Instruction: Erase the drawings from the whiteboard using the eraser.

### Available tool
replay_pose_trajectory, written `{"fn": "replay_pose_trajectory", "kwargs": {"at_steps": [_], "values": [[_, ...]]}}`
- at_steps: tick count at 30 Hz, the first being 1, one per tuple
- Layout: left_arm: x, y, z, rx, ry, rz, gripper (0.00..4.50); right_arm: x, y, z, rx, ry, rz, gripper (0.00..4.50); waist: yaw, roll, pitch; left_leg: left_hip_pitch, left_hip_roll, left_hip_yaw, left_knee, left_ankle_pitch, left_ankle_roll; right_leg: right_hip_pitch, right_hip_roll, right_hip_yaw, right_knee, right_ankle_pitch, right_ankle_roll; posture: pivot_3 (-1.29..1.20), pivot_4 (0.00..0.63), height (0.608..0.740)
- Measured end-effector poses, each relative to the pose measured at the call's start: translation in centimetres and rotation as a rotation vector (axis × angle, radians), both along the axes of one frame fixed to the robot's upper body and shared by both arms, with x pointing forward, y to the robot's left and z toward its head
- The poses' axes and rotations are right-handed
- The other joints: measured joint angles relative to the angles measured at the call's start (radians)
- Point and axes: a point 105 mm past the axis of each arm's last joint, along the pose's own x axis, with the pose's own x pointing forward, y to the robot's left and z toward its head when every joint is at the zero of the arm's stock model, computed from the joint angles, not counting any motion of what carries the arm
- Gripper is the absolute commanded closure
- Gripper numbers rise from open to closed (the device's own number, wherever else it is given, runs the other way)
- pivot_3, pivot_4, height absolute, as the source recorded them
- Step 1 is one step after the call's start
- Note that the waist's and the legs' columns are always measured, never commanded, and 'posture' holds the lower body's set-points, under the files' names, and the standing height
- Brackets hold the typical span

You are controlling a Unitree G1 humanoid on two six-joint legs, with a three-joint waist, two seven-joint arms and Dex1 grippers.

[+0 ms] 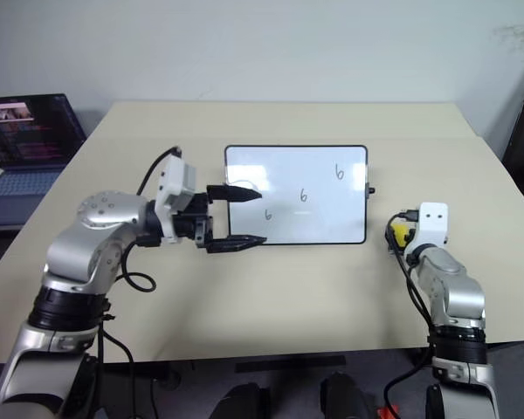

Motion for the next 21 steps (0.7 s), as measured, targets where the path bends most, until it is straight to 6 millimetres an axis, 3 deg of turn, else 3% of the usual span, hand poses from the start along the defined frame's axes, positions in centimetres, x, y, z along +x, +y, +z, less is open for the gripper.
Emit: {"fn": "replay_pose_trajectory", "kwargs": {"at_steps": [7, 11, 18, 21], "values": [[-1.0, -0.8, -0.2, 0.010, 0.030, -0.081, 0.00, 0.0, 0.2, -0.4, 0.012, 0.010, 0.003, 0.01, 0.000, 0.000, 0.000, 0.000, 0.000, 0.000, 0.000, 0.000, 0.000, 0.000, 0.000, 0.000, 0.000, 0.000, 0.000, 0.00, 0.150, 0.740], [-1.3, -2.4, -0.7, 0.016, 0.033, -0.139, 0.00, 0.1, 0.4, -0.6, 0.019, 0.012, 0.006, 0.01, 0.001, 0.000, 0.000, 0.000, 0.000, 0.000, 0.000, 0.000, 0.000, 0.000, 0.000, 0.000, 0.000, 0.000, 0.000, 0.00, 0.150, 0.740], [0.1, -4.7, -1.8, 0.023, 0.007, -0.144, 0.00, 0.2, 0.7, -1.0, 0.035, 0.012, 0.006, 0.01, 0.000, 0.000, 0.000, 0.000, 0.000, 0.001, 0.000, 0.000, 0.000, 0.000, 0.000, 0.001, 0.000, 0.000, 0.000, 0.00, 0.150, 0.740], [0.2, -5.0, -2.4, 0.030, 0.009, -0.145, 0.00, 0.2, 0.5, -0.9, 0.038, 0.011, -0.001, 0.58, 0.000, 0.000, 0.000, 0.000, 0.000, 0.001, 0.000, 0.000, 0.000, 0.000, 0.000, 0.001, 0.001, 0.000, 0.000, 0.00, 0.150, 0.740]]}}
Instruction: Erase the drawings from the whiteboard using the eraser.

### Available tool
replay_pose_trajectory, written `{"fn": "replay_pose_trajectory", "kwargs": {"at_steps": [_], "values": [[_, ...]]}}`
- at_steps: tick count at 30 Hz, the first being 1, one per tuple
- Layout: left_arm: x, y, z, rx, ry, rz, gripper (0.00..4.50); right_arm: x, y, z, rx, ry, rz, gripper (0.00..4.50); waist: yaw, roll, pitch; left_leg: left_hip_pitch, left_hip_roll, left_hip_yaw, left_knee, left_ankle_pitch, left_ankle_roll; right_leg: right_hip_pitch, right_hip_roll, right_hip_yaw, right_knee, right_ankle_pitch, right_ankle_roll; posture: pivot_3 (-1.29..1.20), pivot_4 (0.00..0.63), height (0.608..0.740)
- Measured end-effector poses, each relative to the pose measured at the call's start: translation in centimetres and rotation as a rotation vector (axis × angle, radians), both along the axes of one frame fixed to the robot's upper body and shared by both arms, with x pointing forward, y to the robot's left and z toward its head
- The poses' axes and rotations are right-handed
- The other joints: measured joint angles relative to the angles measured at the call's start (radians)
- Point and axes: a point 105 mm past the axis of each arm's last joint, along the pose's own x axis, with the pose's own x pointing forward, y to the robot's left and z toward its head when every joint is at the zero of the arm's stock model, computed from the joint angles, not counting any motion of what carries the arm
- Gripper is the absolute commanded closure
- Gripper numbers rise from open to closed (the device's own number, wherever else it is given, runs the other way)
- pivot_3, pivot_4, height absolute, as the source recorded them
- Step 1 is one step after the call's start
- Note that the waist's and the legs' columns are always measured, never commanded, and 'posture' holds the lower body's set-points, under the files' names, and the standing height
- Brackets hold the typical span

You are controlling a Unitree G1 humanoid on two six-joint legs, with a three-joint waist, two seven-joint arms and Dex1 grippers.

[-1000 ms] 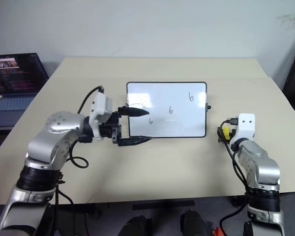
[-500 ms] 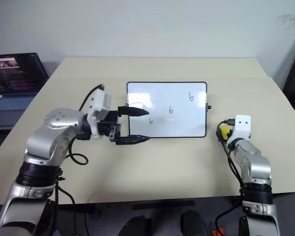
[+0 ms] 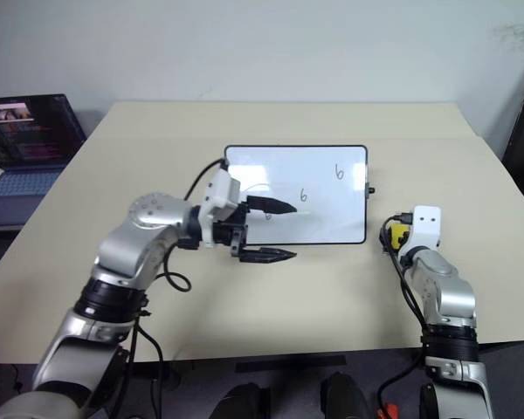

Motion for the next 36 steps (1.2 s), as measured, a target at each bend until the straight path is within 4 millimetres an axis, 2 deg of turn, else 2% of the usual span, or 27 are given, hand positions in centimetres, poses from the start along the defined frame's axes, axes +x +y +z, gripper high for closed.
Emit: {"fn": "replay_pose_trajectory", "kwargs": {"at_steps": [6, 8, 14, 18, 22, 26, 29, 31, 34, 36], "values": [[0.1, 0.1, -0.2, 0.006, -0.017, 0.002, 0.00, 0.0, -0.2, 0.0, 0.002, -0.001, -0.016, 2.73, 0.000, 0.000, 0.000, 0.000, 0.000, 0.000, 0.000, 0.000, 0.000, 0.000, 0.000, 0.000, 0.000, 0.000, 0.000, 0.00, 0.150, 0.740], [0.2, 0.2, -0.4, 0.005, -0.014, 0.008, 0.00, 0.0, -0.2, 0.0, 0.003, -0.001, -0.016, 3.15, 0.000, 0.000, 0.000, 0.000, 0.000, 0.000, 0.000, 0.000, 0.000, 0.000, 0.000, 0.000, 0.000, 0.000, 0.000, 0.00, 0.150, 0.740], [1.0, 1.4, -1.8, 0.011, 0.005, 0.117, 0.00, 0.0, 0.2, 0.1, 0.013, -0.007, -0.009, 3.15, -0.001, 0.000, 0.000, 0.000, 0.000, 0.000, 0.000, 0.000, 0.000, 0.000, 0.000, 0.000, 0.000, 0.000, 0.000, 0.00, 0.150, 0.740], [2.4, 4.2, -2.8, -0.012, 0.030, 0.342, 0.00, -0.7, 1.8, 1.3, -0.001, -0.074, 0.081, 3.15, 0.000, 0.000, 0.000, 0.000, 0.000, -0.001, 0.000, 0.000, 0.000, 0.000, 0.000, 0.000, 0.000, 0.000, 0.000, 0.00, 0.150, 0.740], [2.6, 6.2, -2.5, -0.058, 0.022, 0.519, 0.00, -2.1, 3.6, 2.3, -0.058, -0.146, 0.185, 3.15, 0.003, 0.000, 0.000, -0.001, 0.000, -0.001, 0.000, 0.000, 0.000, -0.001, -0.001, -0.001, -0.001, 0.000, 0.000, 0.00, 0.150, 0.740], [2.9, 7.9, -1.4, -0.119, 0.007, 0.709, 0.00, -3.2, 4.6, 3.9, -0.186, -0.245, 0.236, 3.15, 0.004, 0.000, 0.000, -0.001, -0.001, -0.002, 0.001, 0.000, 0.000, 0.000, -0.005, -0.001, 0.000, 0.000, 0.001, 0.00, 0.150, 0.740], [3.2, 7.9, 0.0, -0.156, -0.011, 0.778, 0.00, -3.2, 5.4, 5.1, -0.240, -0.315, 0.254, 3.15, 0.004, 0.000, 0.000, 0.000, -0.001, -0.002, 0.001, 0.000, 0.000, 0.000, -0.004, -0.002, 0.001, 0.000, 0.001, 0.00, 0.150, 0.740], [3.6, 7.6, 1.0, -0.171, -0.011, 0.792, 0.00, -2.6, 6.6, 6.0, -0.268, -0.354, 0.289, 3.15, 0.003, 0.000, 0.000, 0.000, -0.001, -0.002, 0.002, 0.000, 0.000, 0.000, -0.002, -0.001, 0.002, 0.000, 0.001, 0.00, 0.150, 0.740], [4.0, 6.7, 3.3, -0.192, -0.051, 0.781, 0.00, -1.3, 8.7, 8.7, -0.292, -0.451, 0.364, 3.16, 0.000, 0.000, 0.000, 0.001, -0.001, -0.001, 0.001, 0.000, 0.000, 0.001, -0.001, -0.001, 0.002, 0.000, 0.001, 0.00, 0.150, 0.740], [4.1, 6.5, 3.9, -0.196, -0.058, 0.771, 0.00, -0.6, 9.4, 9.8, -0.306, -0.490, 0.393, 3.16, 0.000, 0.000, 0.000, 0.001, 0.000, -0.001, 0.000, 0.000, -0.001, 0.001, 0.000, -0.001, 0.001, 0.000, 0.000, 0.00, 0.150, 0.740]]}}
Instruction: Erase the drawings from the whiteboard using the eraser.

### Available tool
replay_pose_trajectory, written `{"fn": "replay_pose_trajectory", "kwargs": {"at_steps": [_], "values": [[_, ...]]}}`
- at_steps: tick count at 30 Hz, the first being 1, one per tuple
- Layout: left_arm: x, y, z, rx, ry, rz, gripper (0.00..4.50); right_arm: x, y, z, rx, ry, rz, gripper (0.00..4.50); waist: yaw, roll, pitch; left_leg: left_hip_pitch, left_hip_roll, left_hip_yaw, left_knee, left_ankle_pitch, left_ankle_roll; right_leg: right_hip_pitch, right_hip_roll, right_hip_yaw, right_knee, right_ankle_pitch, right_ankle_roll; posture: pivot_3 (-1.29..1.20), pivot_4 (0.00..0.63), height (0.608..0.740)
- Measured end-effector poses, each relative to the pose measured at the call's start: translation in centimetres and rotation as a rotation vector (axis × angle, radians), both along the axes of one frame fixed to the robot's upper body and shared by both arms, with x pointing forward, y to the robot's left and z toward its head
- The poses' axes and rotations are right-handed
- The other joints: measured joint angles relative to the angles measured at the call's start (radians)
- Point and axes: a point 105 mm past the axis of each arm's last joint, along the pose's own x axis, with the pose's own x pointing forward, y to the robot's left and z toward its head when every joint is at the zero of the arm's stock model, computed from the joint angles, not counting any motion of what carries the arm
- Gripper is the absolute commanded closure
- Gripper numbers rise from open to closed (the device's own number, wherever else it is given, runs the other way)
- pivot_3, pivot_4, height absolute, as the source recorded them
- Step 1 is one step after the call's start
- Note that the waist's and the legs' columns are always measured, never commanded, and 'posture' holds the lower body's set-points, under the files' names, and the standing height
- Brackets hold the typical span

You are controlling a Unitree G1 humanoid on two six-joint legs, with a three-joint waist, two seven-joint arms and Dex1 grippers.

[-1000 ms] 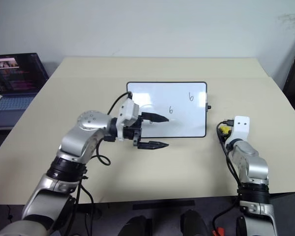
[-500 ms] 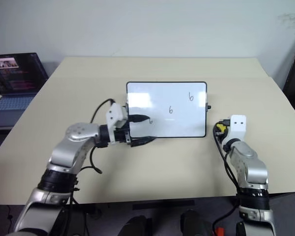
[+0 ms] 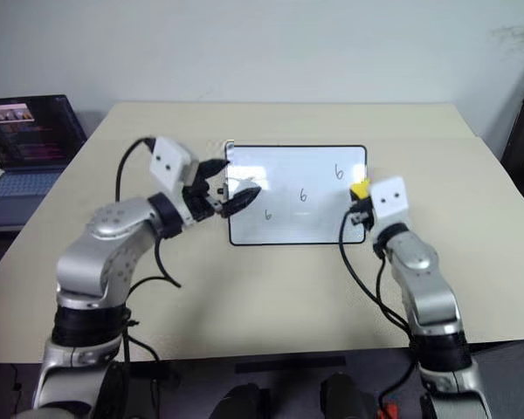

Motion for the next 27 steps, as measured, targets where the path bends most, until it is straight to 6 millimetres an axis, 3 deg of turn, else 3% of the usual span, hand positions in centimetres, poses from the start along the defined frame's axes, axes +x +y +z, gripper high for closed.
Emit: {"fn": "replay_pose_trajectory", "kwargs": {"at_steps": [13, 21, 27], "values": [[1.7, -1.4, 0.1, 0.021, 0.025, -0.011, 0.00, 5.2, 4.8, 1.6, -0.042, -0.068, 0.064, 3.16, 0.000, 0.000, 0.000, -0.001, 0.000, 0.000, 0.000, 0.001, -0.002, -0.001, -0.001, 0.000, -0.001, 0.000, 0.000, 0.00, 0.150, 0.740], [1.8, -1.5, -0.2, 0.036, 0.025, -0.017, 0.00, 7.6, 3.7, 1.1, -0.075, -0.061, -0.038, 3.16, 0.000, 0.000, 0.000, -0.008, -0.001, 0.001, 0.001, 0.001, -0.003, -0.008, -0.005, 0.000, 0.000, 0.000, 0.000, 0.00, 0.150, 0.740], [1.8, -1.1, -0.9, 0.039, 0.042, -0.010, 0.00, 7.7, 1.8, 0.4, -0.060, -0.052, -0.088, 3.16, 0.000, 0.000, 0.000, -0.007, -0.001, 0.001, 0.002, 0.001, -0.002, -0.007, -0.006, 0.000, 0.001, 0.000, 0.000, 0.00, 0.150, 0.740]]}}
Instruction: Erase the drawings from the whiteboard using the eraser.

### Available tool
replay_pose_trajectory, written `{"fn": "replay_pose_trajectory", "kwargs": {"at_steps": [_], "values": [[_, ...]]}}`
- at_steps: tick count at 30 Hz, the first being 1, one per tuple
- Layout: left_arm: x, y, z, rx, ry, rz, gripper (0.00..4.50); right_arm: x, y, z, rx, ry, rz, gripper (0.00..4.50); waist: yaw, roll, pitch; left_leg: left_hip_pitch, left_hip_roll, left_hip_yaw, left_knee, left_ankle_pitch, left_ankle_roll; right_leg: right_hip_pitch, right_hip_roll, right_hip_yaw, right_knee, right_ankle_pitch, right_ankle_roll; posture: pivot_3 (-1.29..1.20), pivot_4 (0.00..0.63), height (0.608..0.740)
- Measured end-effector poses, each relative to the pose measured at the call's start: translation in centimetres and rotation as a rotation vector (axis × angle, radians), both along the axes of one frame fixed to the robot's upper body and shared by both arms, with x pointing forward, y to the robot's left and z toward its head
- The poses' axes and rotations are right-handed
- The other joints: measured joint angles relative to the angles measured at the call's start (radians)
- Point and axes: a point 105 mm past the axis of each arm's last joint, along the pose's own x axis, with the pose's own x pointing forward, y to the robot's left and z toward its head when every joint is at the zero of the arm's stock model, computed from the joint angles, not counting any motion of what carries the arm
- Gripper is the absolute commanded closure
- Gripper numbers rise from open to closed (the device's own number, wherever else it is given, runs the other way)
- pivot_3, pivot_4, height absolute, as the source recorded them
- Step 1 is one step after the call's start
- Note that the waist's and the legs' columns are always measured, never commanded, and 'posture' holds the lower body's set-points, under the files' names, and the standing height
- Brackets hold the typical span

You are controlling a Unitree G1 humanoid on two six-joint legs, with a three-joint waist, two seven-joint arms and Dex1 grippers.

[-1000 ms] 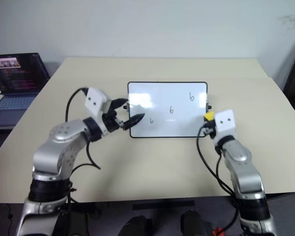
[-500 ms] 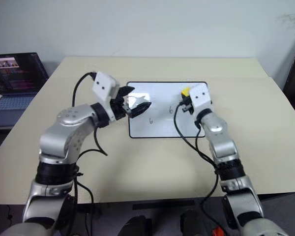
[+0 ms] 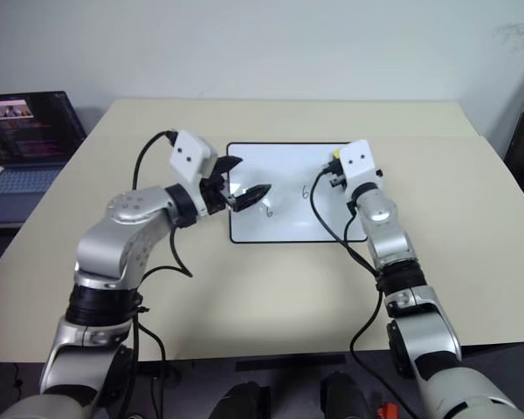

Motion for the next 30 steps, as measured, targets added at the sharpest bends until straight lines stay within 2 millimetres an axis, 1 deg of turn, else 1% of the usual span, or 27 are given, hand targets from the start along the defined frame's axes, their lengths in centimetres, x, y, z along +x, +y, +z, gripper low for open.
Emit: {"fn": "replay_pose_trajectory", "kwargs": {"at_steps": [5, 7, 9, 13, 17, 20, 21, 23, 26, 28, 30], "values": [[0.0, 0.1, -0.1, 0.001, 0.002, 0.002, 0.00, -0.9, 0.1, -1.9, -0.039, 0.034, 0.021, 3.16, -0.002, 0.000, 0.000, 0.010, 0.000, 0.001, 0.000, -0.001, 0.002, 0.009, 0.000, 0.001, 0.001, 0.000, 0.000, 0.00, 0.150, 0.740], [0.0, 0.1, -0.1, 0.001, 0.002, 0.001, 0.00, -1.3, 0.5, -2.5, -0.092, 0.047, 0.040, 3.16, -0.005, -0.001, -0.001, 0.011, 0.000, 0.001, 0.000, -0.001, 0.002, 0.009, 0.001, 0.001, 0.002, 0.000, 0.000, 0.00, 0.150, 0.740], [0.0, 0.1, -0.1, 0.001, 0.002, 0.001, 0.00, -1.7, 1.2, -3.5, -0.147, 0.072, 0.071, 3.16, -0.008, -0.001, -0.001, 0.012, 0.000, 0.001, 0.000, 0.000, 0.001, 0.009, 0.003, 0.001, 0.003, 0.001, -0.001, 0.00, 0.150, 0.740], [0.0, 0.1, -0.1, 0.000, 0.002, 0.001, 0.00, -2.3, 2.5, -4.4, -0.162, 0.116, 0.118, 3.16, -0.018, -0.001, -0.001, 0.012, 0.002, 0.001, 0.001, 0.000, 0.001, 0.009, 0.005, 0.002, 0.004, 0.002, -0.002, 0.00, 0.150, 0.740], [0.0, 0.1, -0.2, 0.000, 0.005, 0.002, 0.00, -2.5, 2.9, -4.0, -0.146, 0.121, 0.131, 3.16, -0.020, -0.001, -0.001, 0.012, 0.002, 0.001, 0.001, 0.001, 0.000, 0.009, 0.006, 0.002, 0.004, 0.002, -0.002, 0.00, 0.150, 0.740], [0.0, 0.2, -0.3, 0.000, 0.009, 0.005, 0.00, -2.4, 3.0, -3.2, -0.104, 0.102, 0.131, 3.16, -0.020, 0.000, 0.000, 0.010, 0.002, 0.001, 0.000, 0.001, 0.000, 0.007, 0.006, 0.002, 0.004, 0.002, -0.002, 0.00, 0.150, 0.740], [0.0, 0.2, -0.4, -0.001, 0.010, 0.006, 0.00, -2.3, 3.1, -2.5, -0.094, 0.082, 0.126, 3.16, -0.020, 0.000, 0.000, 0.009, 0.002, 0.001, 0.000, 0.001, 0.000, 0.006, 0.006, 0.002, 0.004, 0.002, -0.002, 0.00, 0.150, 0.740], [-0.1, 0.2, -0.5, -0.001, 0.013, 0.007, 0.00, -2.0, 3.5, -0.5, -0.081, 0.022, 0.120, 3.16, -0.020, 0.000, 0.000, 0.007, 0.002, 0.001, -0.001, 0.001, 0.000, 0.004, 0.006, 0.002, 0.002, 0.002, -0.002, 0.00, 0.150, 0.740], [-0.1, 0.3, -0.7, -0.001, 0.019, 0.009, 0.00, -1.6, 3.3, 2.4, -0.059, -0.065, 0.090, 3.16, -0.018, 0.000, 0.000, 0.002, 0.002, 0.000, -0.001, 0.001, -0.002, 0.000, 0.002, 0.001, 0.000, 0.002, -0.002, 0.00, 0.150, 0.740], [-0.1, 0.4, -0.9, -0.001, 0.025, 0.011, 0.00, -1.2, 3.0, 2.6, -0.058, -0.069, 0.066, 3.16, -0.016, 0.000, 0.000, -0.004, 0.002, 0.000, -0.001, 0.002, -0.004, -0.006, 0.001, 0.000, 0.000, 0.002, -0.002, 0.00, 0.150, 0.740], [-0.1, 0.4, -1.0, -0.001, 0.027, 0.011, 0.00, -0.8, 2.6, 1.5, -0.067, -0.032, 0.048, 3.16, -0.016, 0.000, 0.000, -0.008, 0.001, 0.001, -0.001, 0.003, -0.004, -0.009, 0.000, 0.000, 0.000, 0.002, -0.002, 0.00, 0.150, 0.740]]}}
